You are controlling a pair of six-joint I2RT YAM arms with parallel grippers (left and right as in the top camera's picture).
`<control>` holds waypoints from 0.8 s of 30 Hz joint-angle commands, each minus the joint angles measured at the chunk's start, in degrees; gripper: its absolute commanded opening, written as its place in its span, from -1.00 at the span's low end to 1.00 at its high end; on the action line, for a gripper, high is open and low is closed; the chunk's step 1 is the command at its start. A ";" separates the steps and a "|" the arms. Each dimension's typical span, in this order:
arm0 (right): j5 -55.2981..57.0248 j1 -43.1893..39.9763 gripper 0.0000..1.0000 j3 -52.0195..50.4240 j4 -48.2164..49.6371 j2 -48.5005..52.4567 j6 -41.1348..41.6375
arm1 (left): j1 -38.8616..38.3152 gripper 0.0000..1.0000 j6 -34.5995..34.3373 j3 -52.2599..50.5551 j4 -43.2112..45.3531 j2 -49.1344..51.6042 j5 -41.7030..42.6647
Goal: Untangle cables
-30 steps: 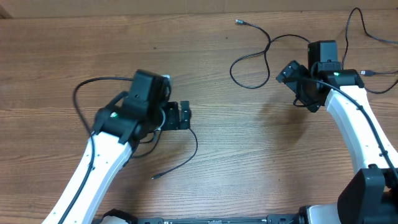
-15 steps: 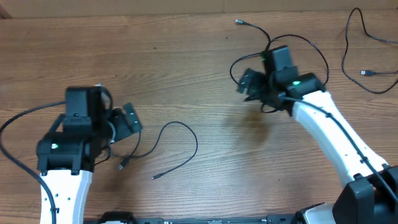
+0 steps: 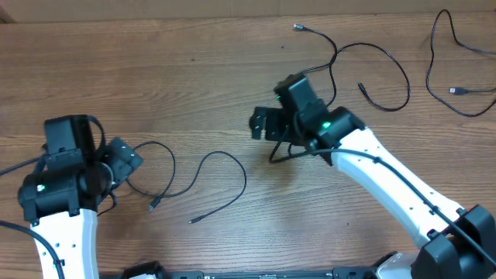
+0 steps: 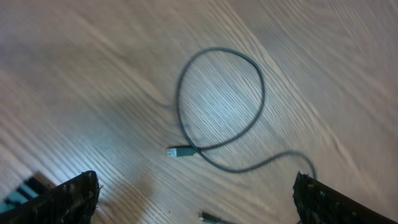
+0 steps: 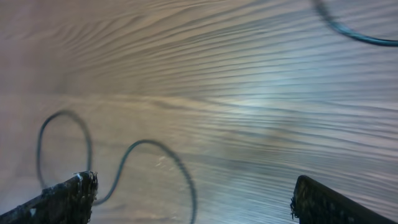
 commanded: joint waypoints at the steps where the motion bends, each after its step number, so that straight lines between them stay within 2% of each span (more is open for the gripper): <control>1: -1.18 3.80 0.99 -0.26 2.54 2.64 -2.34 | 5.11 0.99 -7.10 1.14 -0.02 -0.28 -0.11; 4: -1.66 5.68 1.00 -0.26 5.09 6.64 -2.27 | 9.44 0.99 -6.38 1.14 0.07 -0.26 7.91; 7: -3.82 7.52 1.00 -0.26 6.84 10.58 -2.34 | 11.76 0.99 -2.14 1.14 0.31 -0.22 12.74; 8: -3.74 8.31 0.99 -0.26 7.06 11.78 -3.34 | 12.07 0.99 -0.31 1.14 0.17 -0.22 13.25; 11: -3.74 10.58 0.74 -0.26 6.93 14.16 -11.45 | 12.13 0.99 3.30 1.14 -0.68 -0.17 13.22; 14: -1.55 12.66 0.59 -0.26 5.92 15.10 -17.59 | 12.13 0.99 3.72 1.11 -2.05 -0.17 13.20; 18: 3.72 14.73 0.48 -0.26 6.14 15.19 -18.82 | 12.13 0.99 3.67 1.11 -2.08 -0.17 13.22; 22: 9.60 15.54 0.45 -0.26 7.26 16.24 -19.28 | 12.13 0.99 3.69 1.11 -2.08 -0.17 13.22; 24: 9.57 15.54 0.41 -0.26 8.52 17.27 -21.29 | 12.13 0.99 3.72 1.11 -2.10 -0.17 13.20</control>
